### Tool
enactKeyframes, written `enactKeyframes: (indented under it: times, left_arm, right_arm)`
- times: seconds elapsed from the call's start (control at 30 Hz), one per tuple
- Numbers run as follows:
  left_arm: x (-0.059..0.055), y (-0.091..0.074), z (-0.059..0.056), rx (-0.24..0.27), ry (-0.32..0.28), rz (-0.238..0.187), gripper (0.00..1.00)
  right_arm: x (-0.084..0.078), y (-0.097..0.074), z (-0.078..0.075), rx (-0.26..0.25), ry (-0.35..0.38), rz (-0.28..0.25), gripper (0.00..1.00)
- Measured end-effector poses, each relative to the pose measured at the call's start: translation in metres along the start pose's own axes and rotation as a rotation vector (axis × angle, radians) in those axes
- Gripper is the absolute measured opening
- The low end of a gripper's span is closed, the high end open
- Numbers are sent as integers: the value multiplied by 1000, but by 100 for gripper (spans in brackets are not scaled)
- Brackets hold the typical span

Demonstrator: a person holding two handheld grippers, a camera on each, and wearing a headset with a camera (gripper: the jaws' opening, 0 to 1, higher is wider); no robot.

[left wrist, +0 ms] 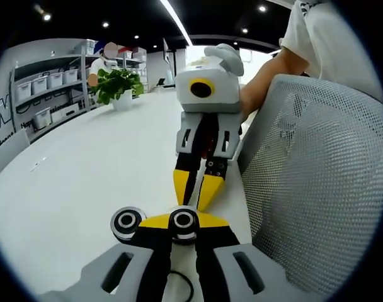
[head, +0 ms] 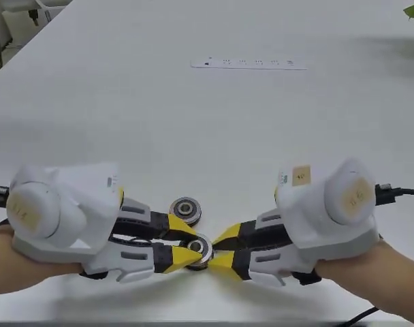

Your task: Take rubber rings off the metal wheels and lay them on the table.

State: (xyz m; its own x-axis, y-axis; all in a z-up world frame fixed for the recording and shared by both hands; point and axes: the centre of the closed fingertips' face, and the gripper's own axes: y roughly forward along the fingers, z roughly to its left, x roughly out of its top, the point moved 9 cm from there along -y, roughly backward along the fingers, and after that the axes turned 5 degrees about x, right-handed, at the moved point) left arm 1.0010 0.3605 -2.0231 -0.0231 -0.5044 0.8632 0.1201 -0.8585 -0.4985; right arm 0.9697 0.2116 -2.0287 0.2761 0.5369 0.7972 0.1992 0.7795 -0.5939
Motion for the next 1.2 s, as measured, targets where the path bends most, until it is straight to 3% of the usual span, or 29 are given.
enactKeyframes:
  times: [0.2, 0.27, 0.37, 0.47, 0.6, 0.67, 0.8, 0.97, 1.2]
  left_arm:
    - [3, 0, -1, -7, 16, -1, 8]
    - [3, 0, -1, -8, 11, -3, 8]
    - [4, 0, -1, -6, 10, -1, 8]
    - [5, -1, -1, -7, 12, -2, 8]
    - [5, -1, -1, -8, 14, -5, 8]
    - [6, -1, -1, -8, 15, -4, 8]
    - [8, 0, -3, -17, 38, 2, 7]
    - [8, 0, -2, -16, 37, 4, 7]
    - [9, 0, -3, -17, 44, 2, 7]
  right_arm:
    - [1, 0, 0, -6, 14, -7, 0]
    - [-1, 0, -3, 1, 117, -32, 0]
    - [-2, -4, -5, 11, 215, -61, 0]
    - [-4, -8, -8, 39, 358, -136, 0]
    - [-6, -11, -10, 67, 465, -193, 0]
    - [-4, -12, -9, 102, 557, -239, 0]
    - [2, -13, -2, 95, 457, -179, 0]
    - [0, -13, -3, 101, 488, -193, 0]
    - [3, -13, -1, 107, 473, -198, 0]
